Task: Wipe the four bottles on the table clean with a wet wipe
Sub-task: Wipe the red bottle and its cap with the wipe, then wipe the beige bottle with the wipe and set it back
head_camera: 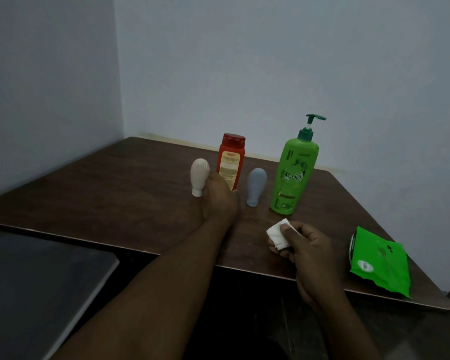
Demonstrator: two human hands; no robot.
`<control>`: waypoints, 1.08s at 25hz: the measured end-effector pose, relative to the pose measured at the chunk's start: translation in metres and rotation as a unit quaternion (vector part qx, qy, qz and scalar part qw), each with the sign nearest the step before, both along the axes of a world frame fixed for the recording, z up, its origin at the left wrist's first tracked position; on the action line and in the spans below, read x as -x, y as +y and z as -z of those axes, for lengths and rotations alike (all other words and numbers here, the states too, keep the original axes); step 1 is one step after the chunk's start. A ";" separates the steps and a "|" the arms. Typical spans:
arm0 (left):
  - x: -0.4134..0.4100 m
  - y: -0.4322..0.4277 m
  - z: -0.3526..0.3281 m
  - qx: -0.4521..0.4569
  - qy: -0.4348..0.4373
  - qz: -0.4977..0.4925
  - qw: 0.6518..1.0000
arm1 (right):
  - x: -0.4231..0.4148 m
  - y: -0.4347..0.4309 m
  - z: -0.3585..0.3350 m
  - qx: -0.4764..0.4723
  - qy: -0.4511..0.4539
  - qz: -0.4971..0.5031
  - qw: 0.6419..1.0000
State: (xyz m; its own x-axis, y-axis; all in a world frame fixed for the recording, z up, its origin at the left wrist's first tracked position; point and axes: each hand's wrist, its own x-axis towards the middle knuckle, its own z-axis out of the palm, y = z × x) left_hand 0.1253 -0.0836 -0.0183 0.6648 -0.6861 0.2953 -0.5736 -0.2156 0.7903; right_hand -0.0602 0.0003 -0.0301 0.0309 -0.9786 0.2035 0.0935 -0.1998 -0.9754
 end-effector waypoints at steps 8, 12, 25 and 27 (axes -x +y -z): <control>0.003 0.001 0.003 -0.039 -0.001 -0.006 0.999 | 0.002 0.002 0.004 -0.003 0.001 0.003 1.000; 0.002 0.006 0.006 -0.037 0.026 0.002 0.999 | 0.004 -0.001 0.000 -0.025 -0.022 -0.004 0.999; -0.075 0.038 0.009 -0.055 0.066 -0.009 0.996 | 0.006 0.001 -0.008 -0.089 -0.168 0.000 0.982; -0.077 0.030 0.009 -0.073 0.031 0.000 0.997 | 0.005 0.001 -0.009 -0.086 -0.162 -0.005 0.983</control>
